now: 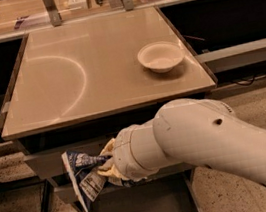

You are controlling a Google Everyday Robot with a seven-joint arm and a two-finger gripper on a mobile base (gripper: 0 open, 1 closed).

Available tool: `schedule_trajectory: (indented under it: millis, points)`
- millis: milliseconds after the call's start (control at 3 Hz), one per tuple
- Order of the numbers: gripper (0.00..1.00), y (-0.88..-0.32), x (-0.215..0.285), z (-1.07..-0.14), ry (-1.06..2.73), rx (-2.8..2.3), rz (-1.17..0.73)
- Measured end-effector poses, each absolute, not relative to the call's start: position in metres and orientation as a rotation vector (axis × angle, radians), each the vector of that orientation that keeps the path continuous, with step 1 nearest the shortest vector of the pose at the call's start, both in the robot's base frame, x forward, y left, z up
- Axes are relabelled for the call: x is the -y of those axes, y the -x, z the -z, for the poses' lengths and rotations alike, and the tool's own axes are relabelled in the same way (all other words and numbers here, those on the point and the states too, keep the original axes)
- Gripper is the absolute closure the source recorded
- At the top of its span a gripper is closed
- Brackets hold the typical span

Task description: Pick blue chip bag from bottom drawer and place on counter

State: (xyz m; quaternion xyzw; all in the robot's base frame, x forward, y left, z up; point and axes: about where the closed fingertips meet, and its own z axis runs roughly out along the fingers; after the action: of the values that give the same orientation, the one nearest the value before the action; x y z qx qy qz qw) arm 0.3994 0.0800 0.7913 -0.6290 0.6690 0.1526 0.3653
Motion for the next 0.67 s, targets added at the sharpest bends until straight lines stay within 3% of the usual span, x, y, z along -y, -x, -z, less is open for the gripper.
schedule_trajectory:
  millis: [667]
  points:
    - [1.0,-0.446,-0.091,-0.87,1.606,-1.63,-0.274]
